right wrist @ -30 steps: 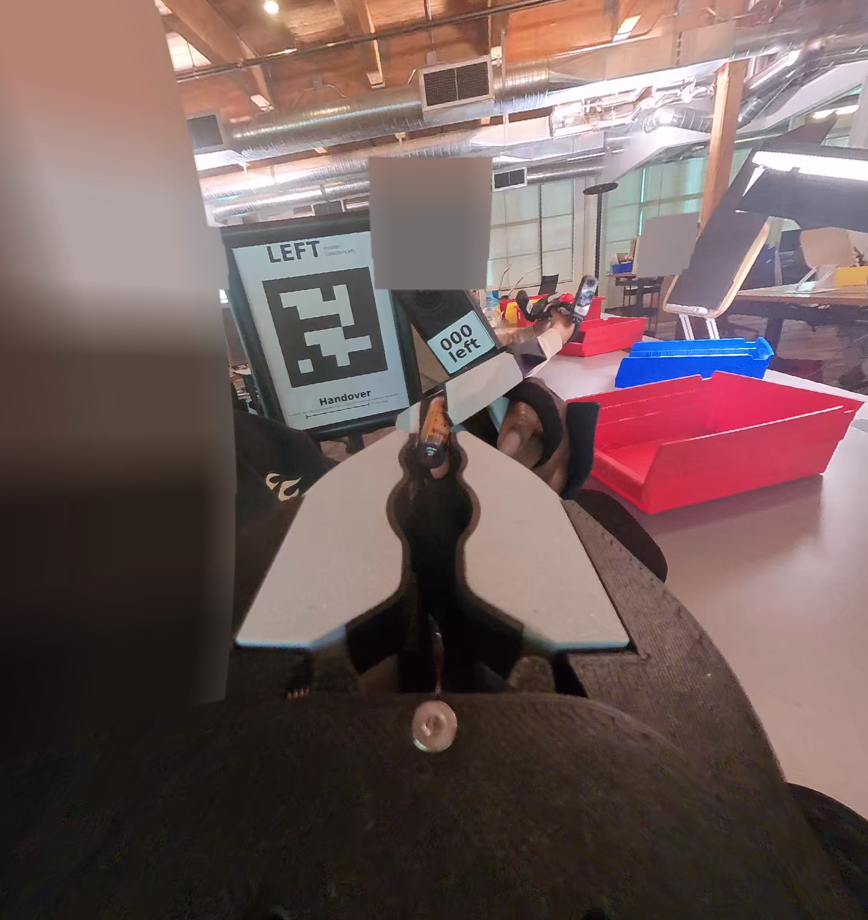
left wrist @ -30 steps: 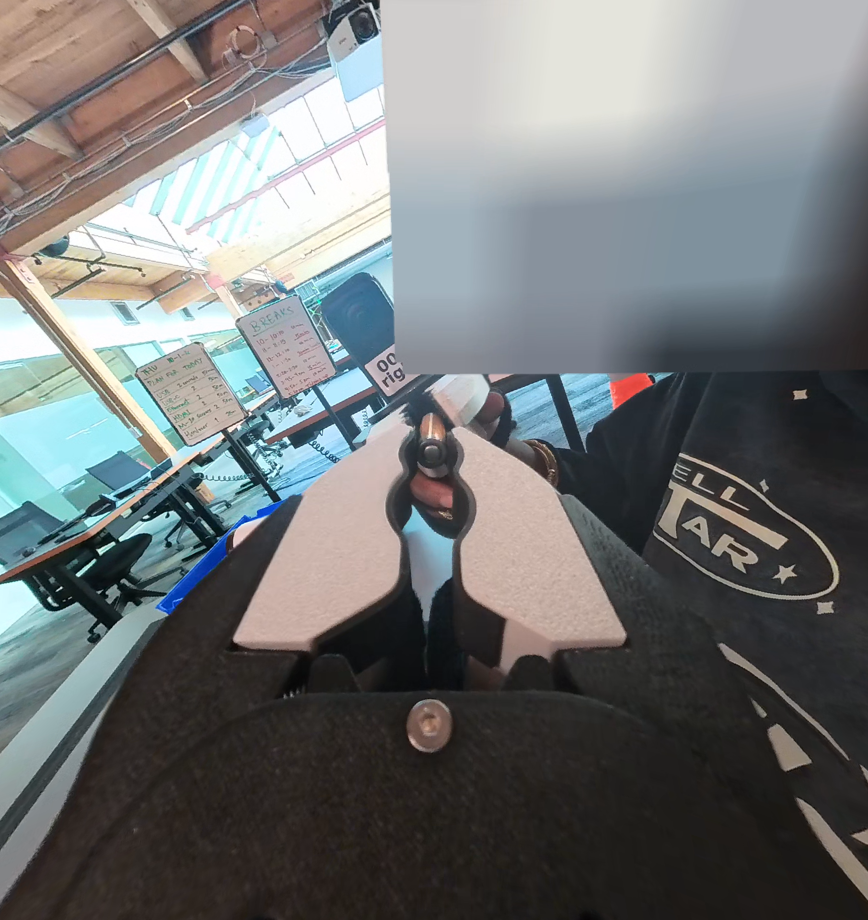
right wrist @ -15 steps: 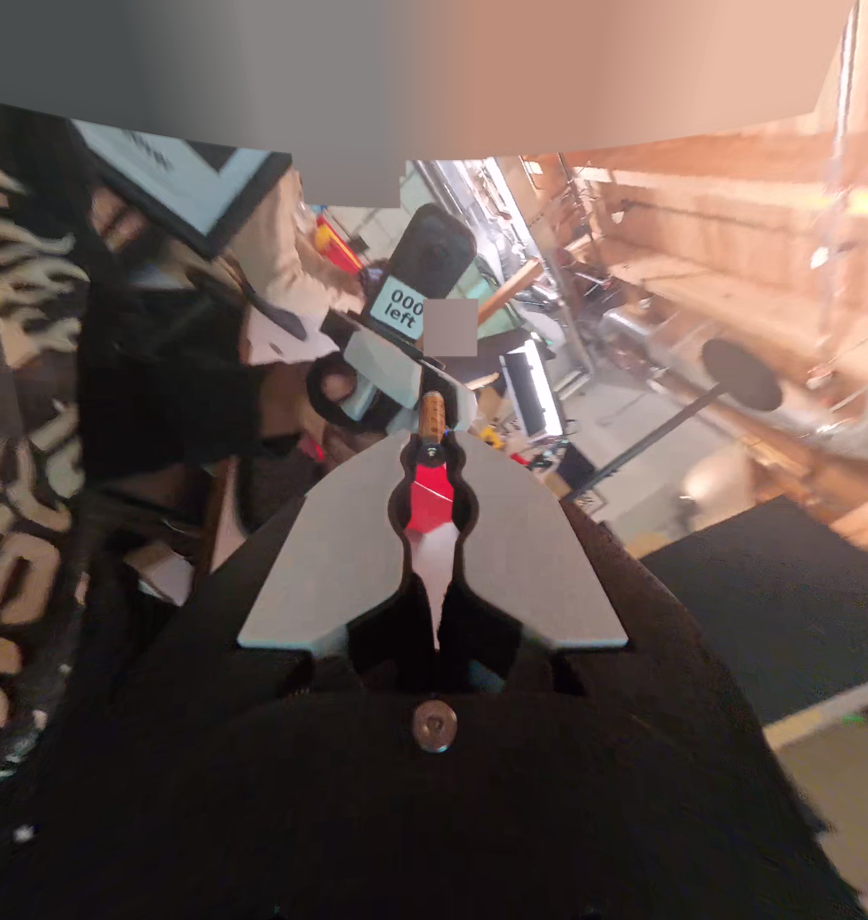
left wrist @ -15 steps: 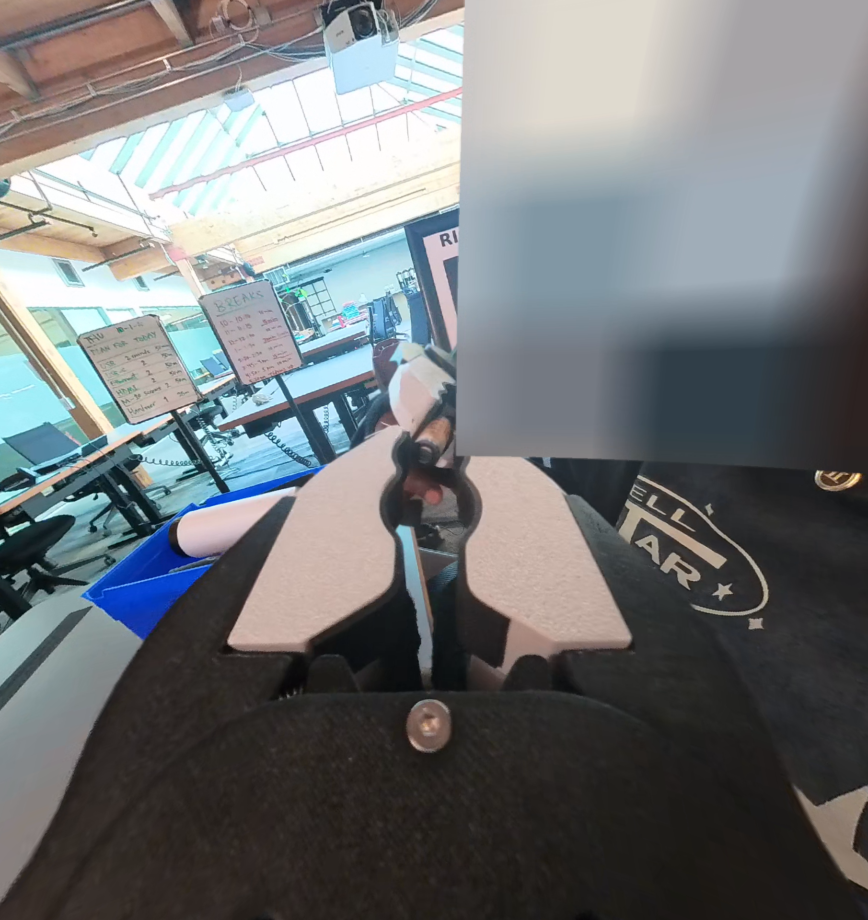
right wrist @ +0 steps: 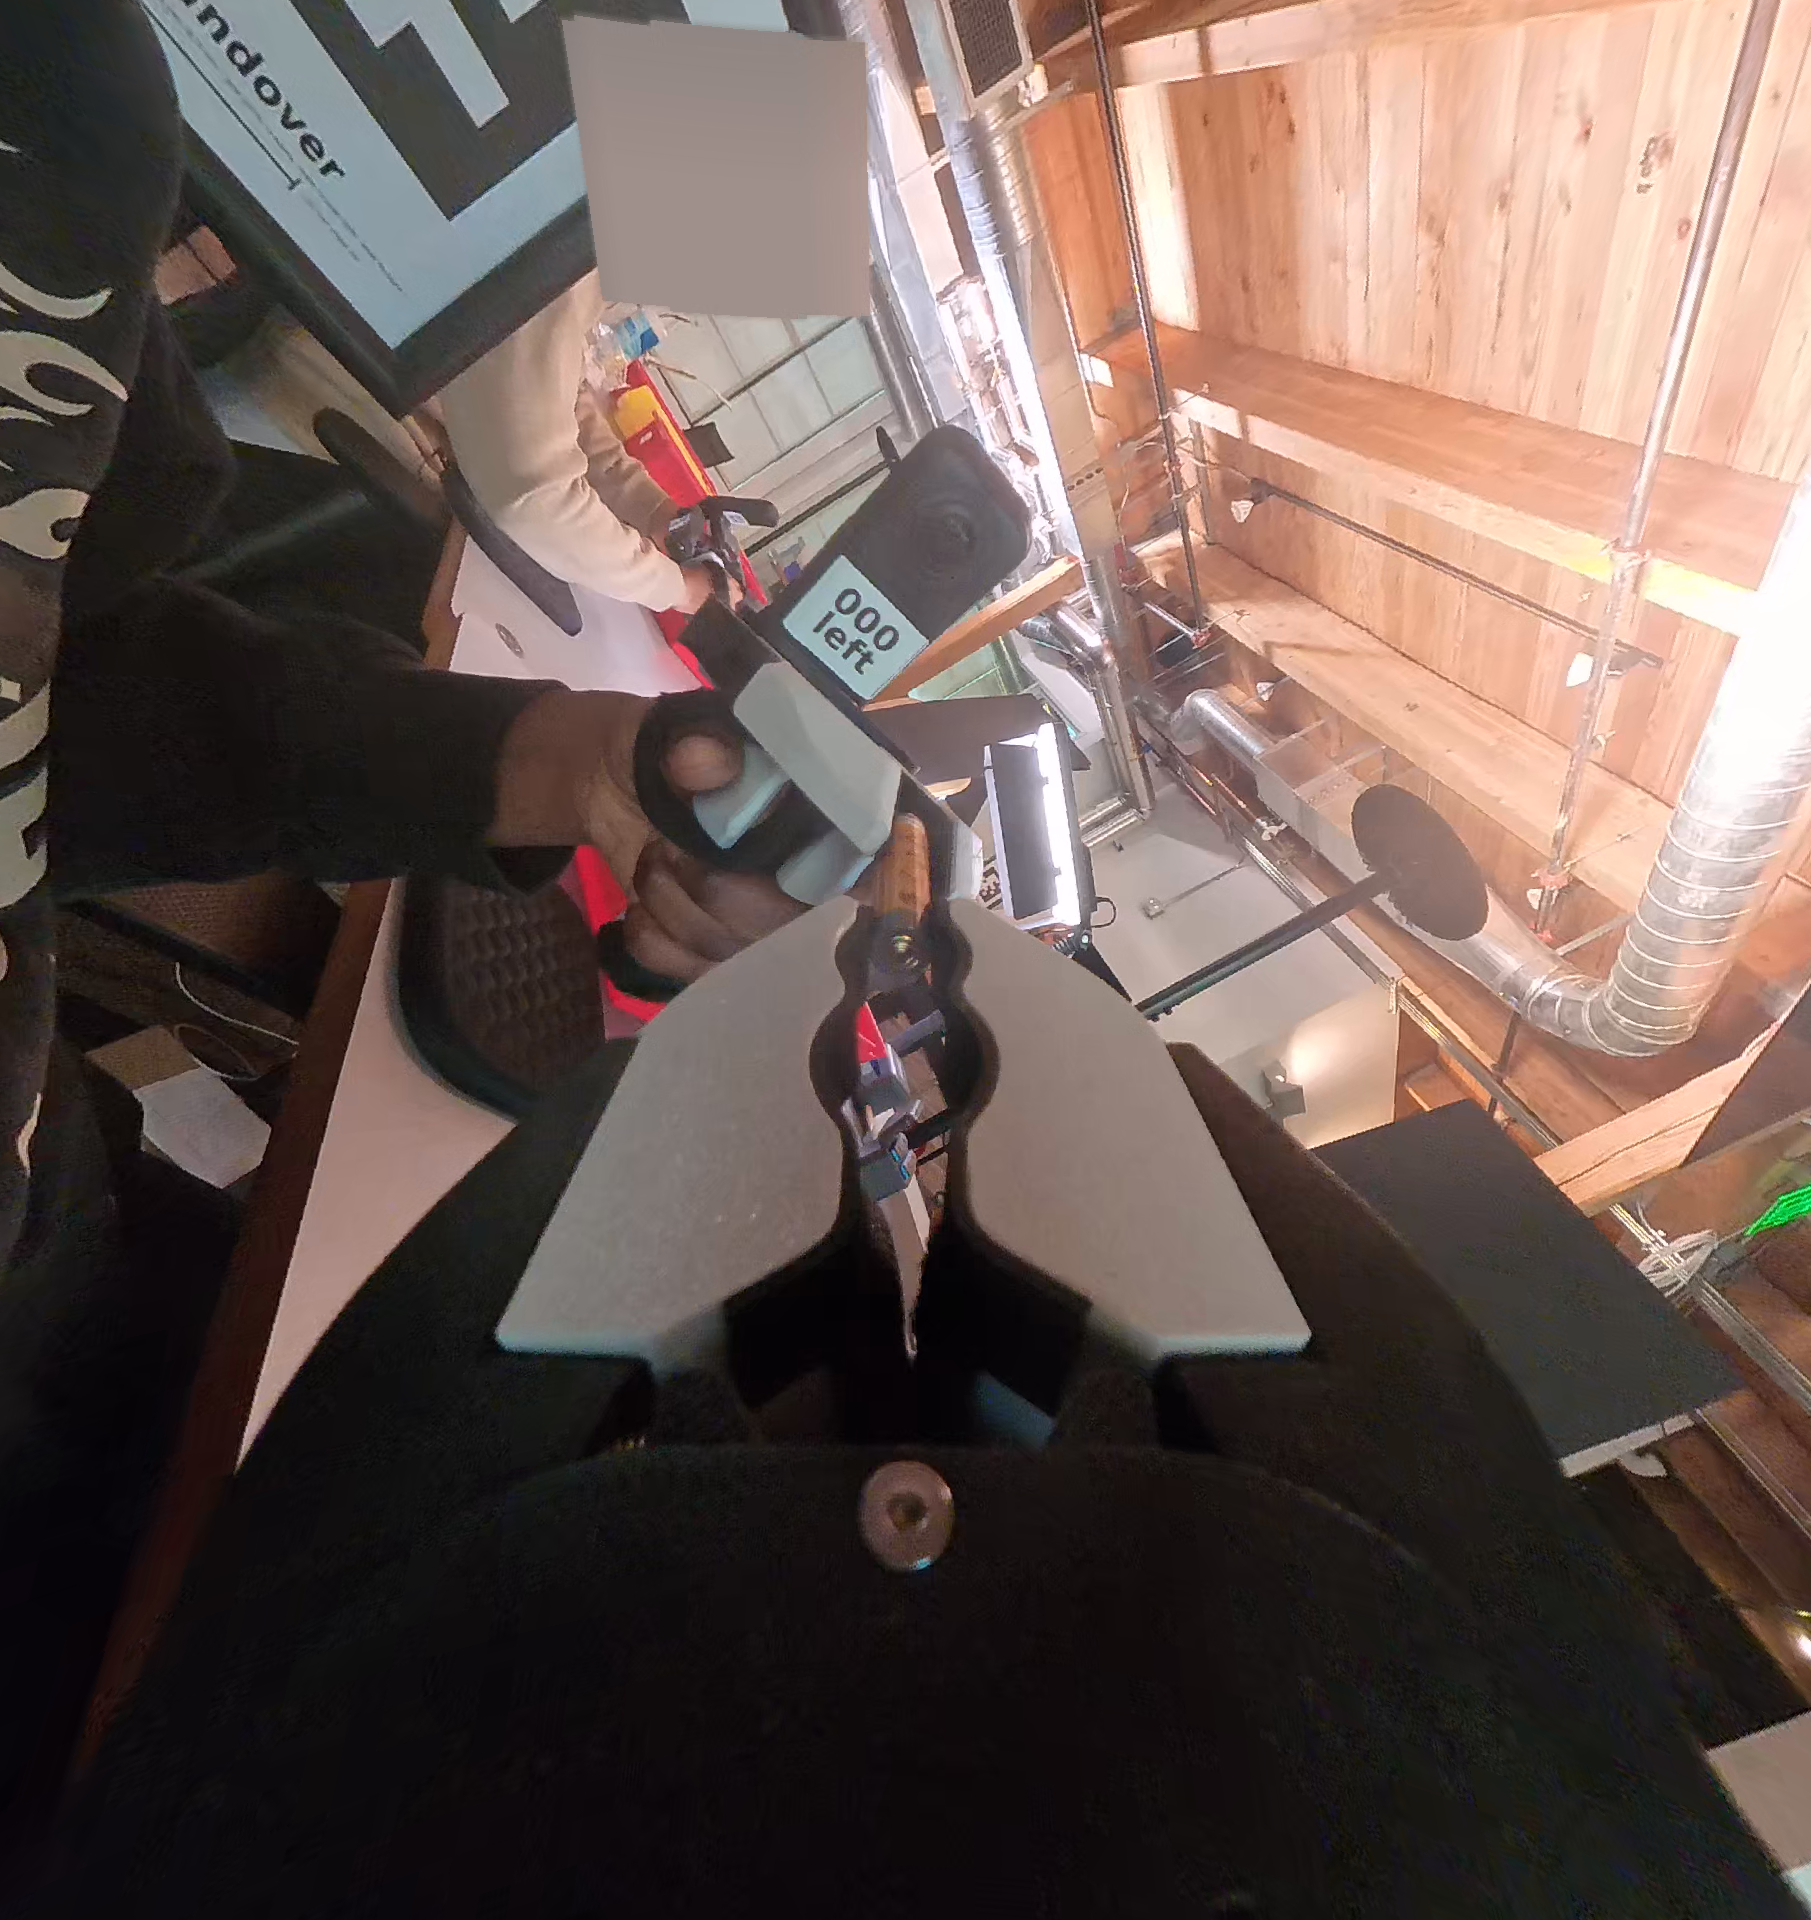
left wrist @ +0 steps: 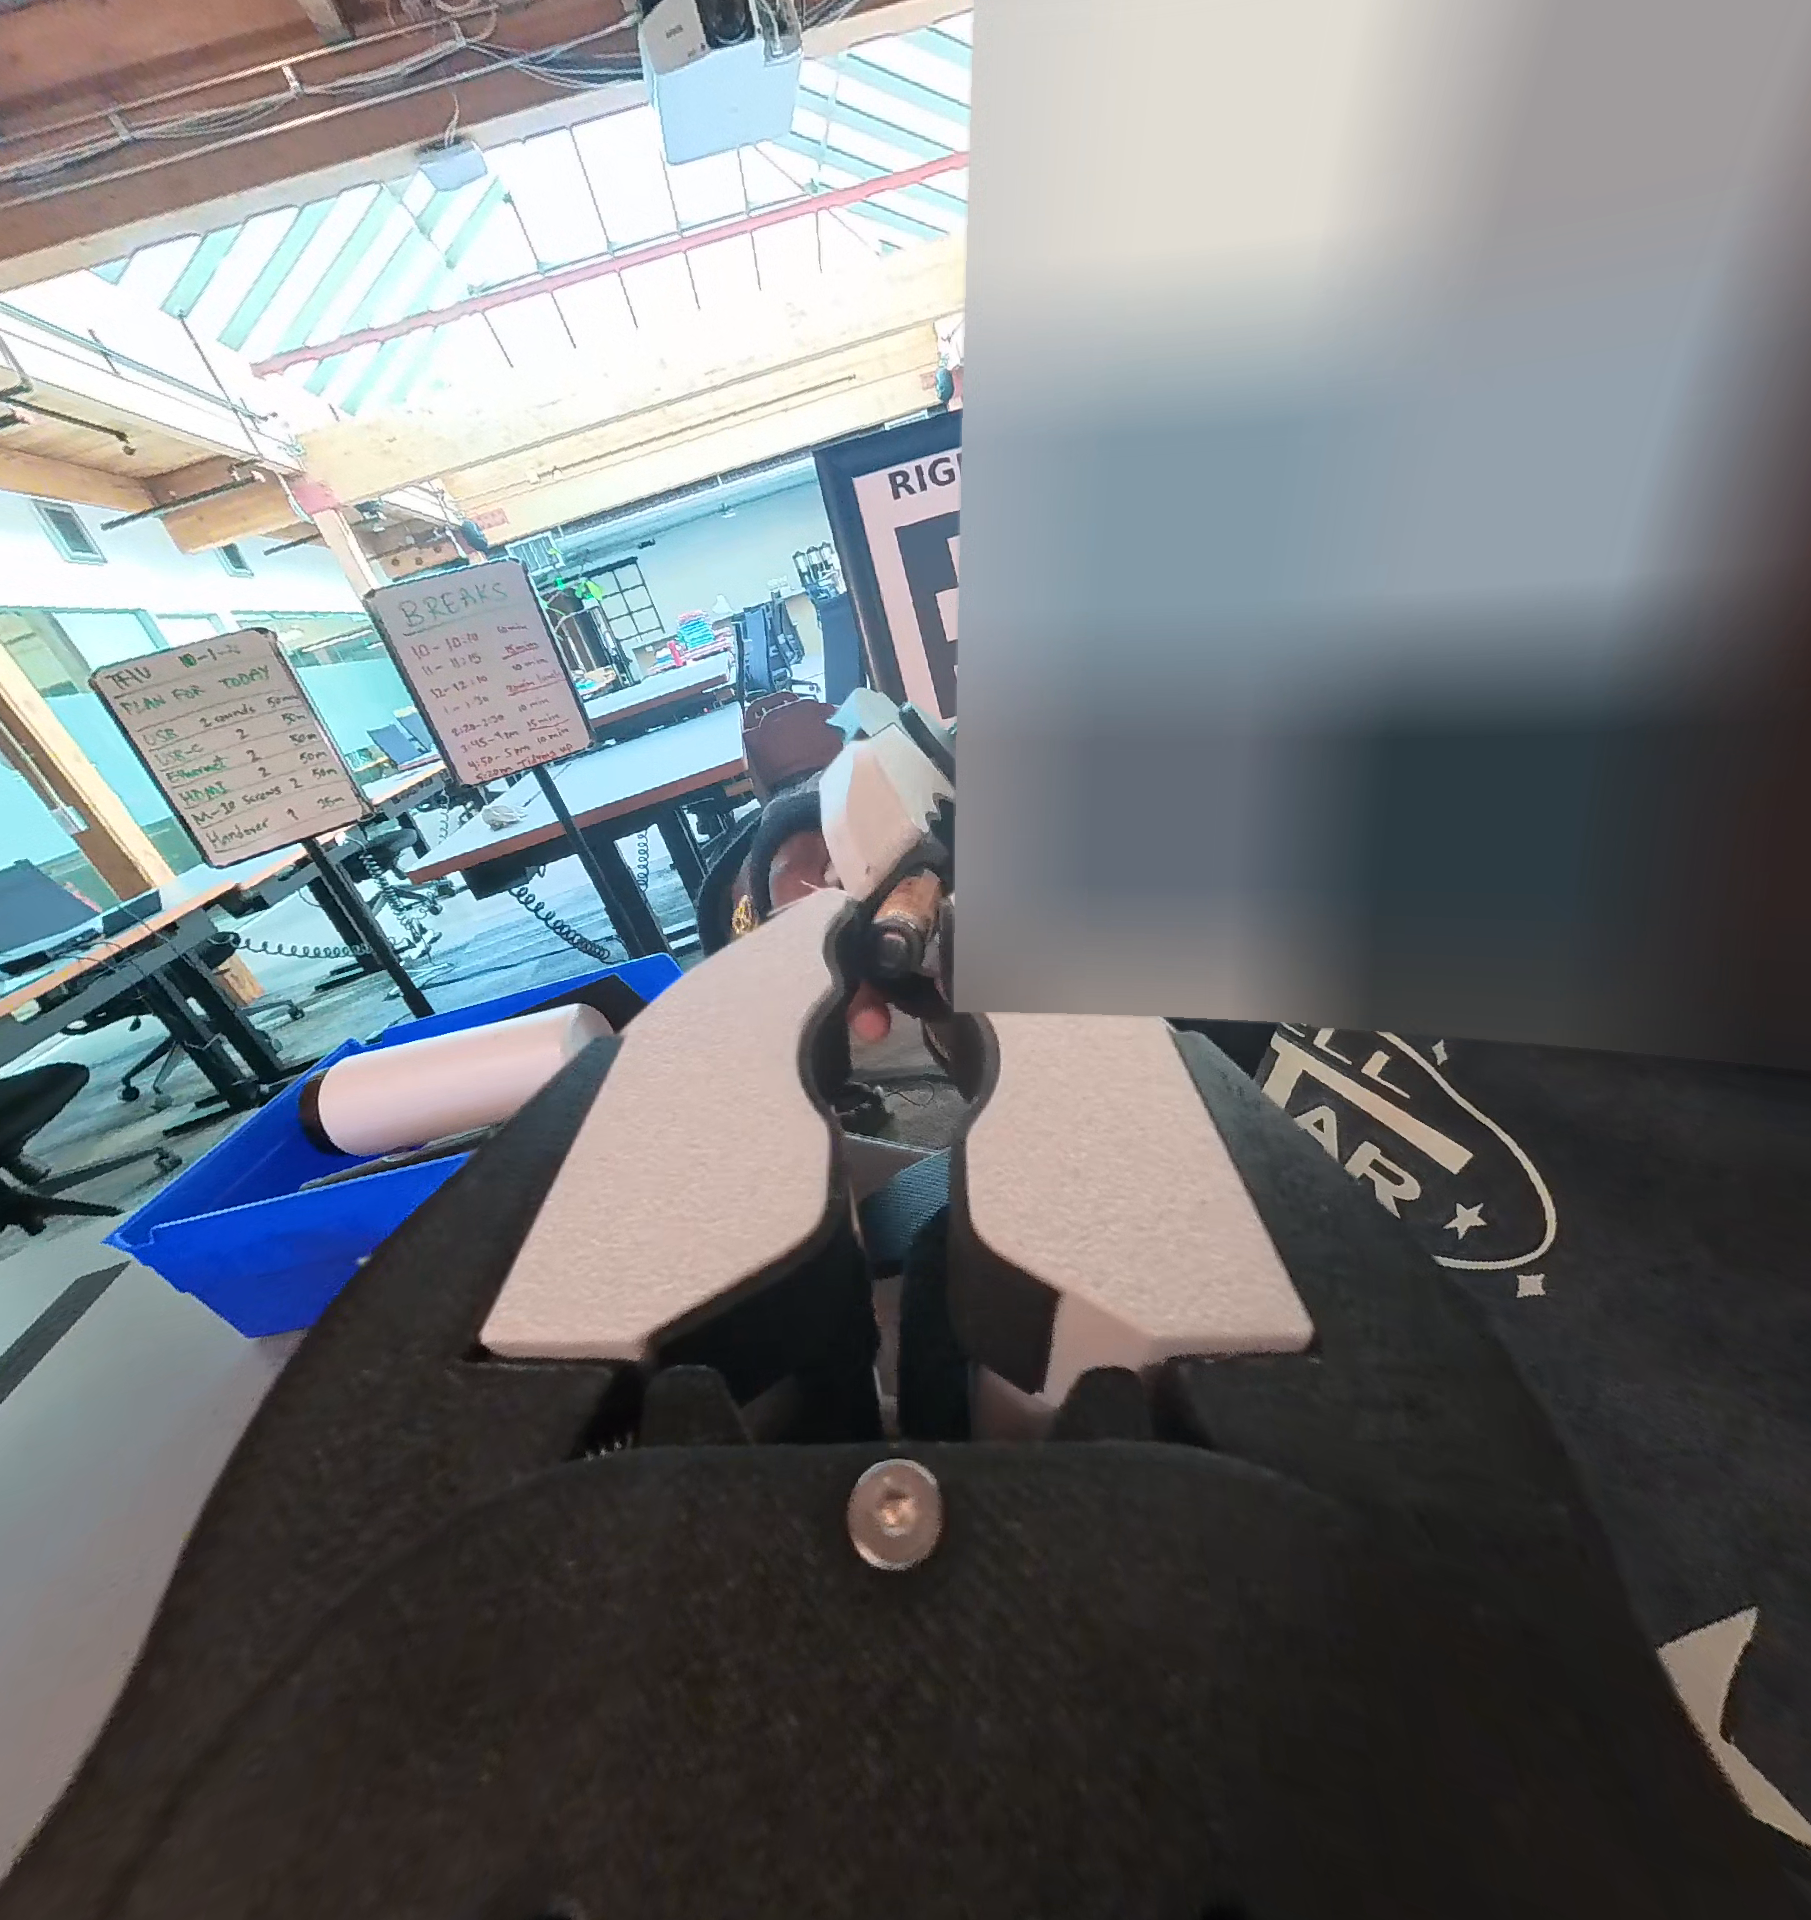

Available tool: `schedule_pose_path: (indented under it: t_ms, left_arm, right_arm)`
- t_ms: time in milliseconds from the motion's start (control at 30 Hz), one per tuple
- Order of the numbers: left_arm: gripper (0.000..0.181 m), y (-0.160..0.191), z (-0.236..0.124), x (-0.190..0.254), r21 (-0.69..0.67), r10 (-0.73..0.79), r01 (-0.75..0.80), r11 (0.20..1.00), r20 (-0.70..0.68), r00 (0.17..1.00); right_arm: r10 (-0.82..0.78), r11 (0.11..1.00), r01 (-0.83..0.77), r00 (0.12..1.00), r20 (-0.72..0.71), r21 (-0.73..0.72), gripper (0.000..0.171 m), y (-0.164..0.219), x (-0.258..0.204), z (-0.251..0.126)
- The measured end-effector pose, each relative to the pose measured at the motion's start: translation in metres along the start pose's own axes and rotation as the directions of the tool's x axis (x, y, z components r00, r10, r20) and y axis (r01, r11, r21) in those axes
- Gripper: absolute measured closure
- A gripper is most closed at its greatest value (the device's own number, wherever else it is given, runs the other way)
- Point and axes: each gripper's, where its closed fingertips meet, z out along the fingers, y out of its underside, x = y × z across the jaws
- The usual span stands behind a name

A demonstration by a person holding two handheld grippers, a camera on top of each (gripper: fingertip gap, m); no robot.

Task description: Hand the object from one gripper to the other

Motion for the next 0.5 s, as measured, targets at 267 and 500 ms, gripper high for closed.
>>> schedule_pose_path:
  t_ms: [267,500]
  left_arm:
    - [0.171,-0.0039,-0.0012,-0.0027,0.016,0.062,-0.063,0.998,0.026,0.998]
    - [0.171,-0.0060,-0.0017,-0.0037,0.016,0.158,-0.159,0.987,0.059,0.986]
  right_arm:
    - [0.385,0.922,-0.386,0.920,0.069,0.006,0.152,0.0000,0.0044,0.0003]
    - [0.887,0.363,-0.928,0.317,0.337,-0.084,0.143,-0.0011,0.0041,-0.0015]
